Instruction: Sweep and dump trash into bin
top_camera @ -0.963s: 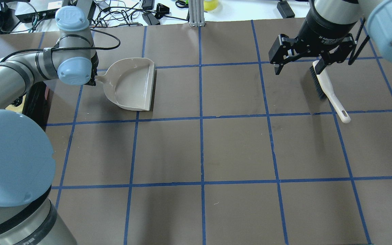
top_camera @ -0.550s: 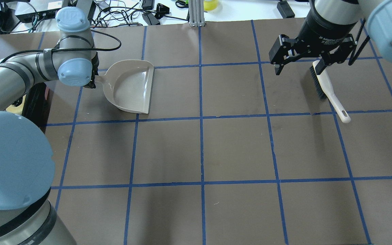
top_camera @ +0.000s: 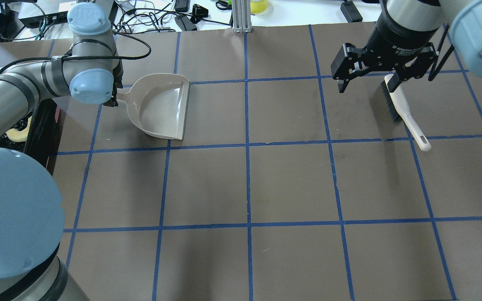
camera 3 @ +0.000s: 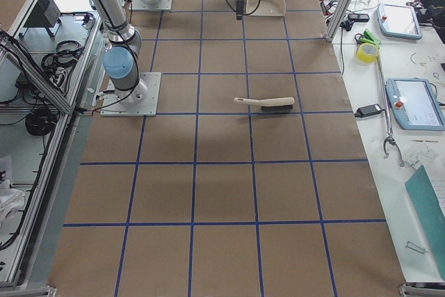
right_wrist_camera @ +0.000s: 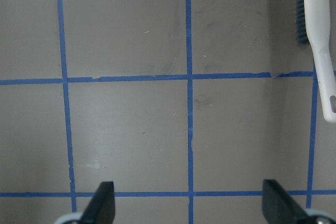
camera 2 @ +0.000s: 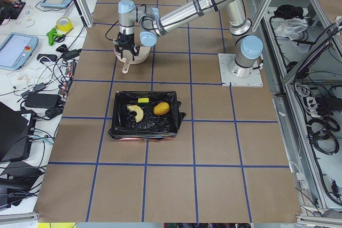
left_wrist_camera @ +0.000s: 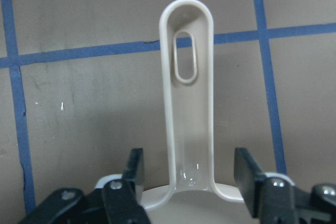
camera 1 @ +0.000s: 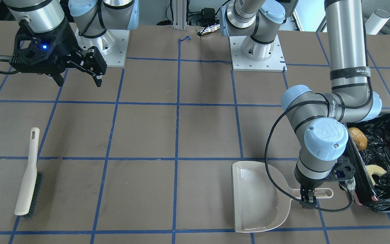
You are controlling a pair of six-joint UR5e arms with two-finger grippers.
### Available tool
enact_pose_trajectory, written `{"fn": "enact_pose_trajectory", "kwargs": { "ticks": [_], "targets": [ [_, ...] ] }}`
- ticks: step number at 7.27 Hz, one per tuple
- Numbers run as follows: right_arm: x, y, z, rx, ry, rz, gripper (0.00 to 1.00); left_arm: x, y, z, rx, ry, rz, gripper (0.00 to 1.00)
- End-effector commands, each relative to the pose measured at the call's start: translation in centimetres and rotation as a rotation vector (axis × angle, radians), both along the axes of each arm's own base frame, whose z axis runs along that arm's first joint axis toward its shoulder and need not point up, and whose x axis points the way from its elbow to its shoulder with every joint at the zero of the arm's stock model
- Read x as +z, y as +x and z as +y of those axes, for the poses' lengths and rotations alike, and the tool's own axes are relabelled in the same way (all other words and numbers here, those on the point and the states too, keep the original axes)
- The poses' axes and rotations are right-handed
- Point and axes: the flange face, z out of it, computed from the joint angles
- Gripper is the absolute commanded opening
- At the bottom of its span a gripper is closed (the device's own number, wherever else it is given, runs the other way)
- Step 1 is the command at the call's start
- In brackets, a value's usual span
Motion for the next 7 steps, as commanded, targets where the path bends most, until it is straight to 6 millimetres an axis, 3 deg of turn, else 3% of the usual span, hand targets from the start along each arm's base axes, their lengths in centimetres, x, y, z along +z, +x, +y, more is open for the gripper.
{"fn": "enact_pose_trajectory", "kwargs": {
  "ticks": [1, 2, 5, 7],
  "targets": [
    [0.0, 0.0, 0.0, 0.0, 0.001, 0.0, 1.0, 5.3, -0.1, 0.9, -0.229, -0.021, -0.029, 0.91],
    [0.0, 0.0, 0.0, 0.0, 0.001, 0.0, 1.0, 7.7, -0.6, 1.4, -0.385, -0.042, 0.008, 1.0],
    [0.0, 0.0, 0.0, 0.0, 0.001, 0.0, 1.0, 12.0, -2.6, 5.2, -0.677, 0.044, 0.105, 1.0],
    [-0.1, 0.0, 0.0, 0.0, 0.002, 0.0, 1.0, 15.6, -3.7, 7.8, -1.065, 0.113, 0.043, 1.0]
  ]
}}
